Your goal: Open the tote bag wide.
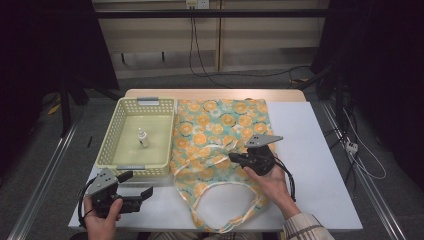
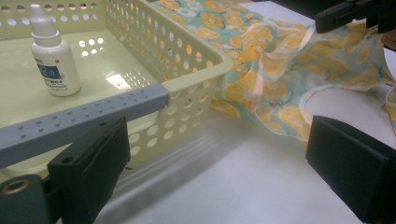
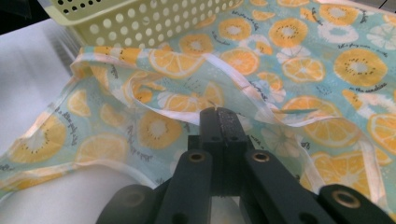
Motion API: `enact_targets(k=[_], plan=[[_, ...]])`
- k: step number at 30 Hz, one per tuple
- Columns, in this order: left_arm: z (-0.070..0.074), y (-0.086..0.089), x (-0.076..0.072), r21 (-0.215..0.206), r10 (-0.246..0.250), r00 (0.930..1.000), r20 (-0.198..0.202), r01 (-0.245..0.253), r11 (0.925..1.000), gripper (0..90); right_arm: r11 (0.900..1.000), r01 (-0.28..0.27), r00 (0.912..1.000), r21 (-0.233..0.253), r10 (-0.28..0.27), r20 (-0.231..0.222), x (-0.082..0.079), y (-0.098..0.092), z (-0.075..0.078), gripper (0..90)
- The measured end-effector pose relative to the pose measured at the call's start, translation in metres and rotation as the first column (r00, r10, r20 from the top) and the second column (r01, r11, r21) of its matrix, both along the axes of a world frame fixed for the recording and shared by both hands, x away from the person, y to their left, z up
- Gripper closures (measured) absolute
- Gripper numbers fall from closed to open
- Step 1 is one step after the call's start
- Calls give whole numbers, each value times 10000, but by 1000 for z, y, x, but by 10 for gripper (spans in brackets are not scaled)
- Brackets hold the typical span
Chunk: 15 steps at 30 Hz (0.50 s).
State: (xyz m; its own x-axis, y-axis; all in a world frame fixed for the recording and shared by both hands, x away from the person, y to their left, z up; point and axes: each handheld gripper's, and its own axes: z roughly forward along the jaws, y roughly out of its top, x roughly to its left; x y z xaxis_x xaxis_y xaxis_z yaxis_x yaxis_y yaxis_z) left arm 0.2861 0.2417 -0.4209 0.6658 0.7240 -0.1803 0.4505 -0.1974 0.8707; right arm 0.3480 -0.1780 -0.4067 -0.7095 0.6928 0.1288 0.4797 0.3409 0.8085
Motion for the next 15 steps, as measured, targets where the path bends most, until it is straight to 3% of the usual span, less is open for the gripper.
enact_targets(k=[15], plan=[[0,0,1,49,23,10000,28,-23,10000,62,9983,187,9978,555,-222,622,15,-7,28,900]])
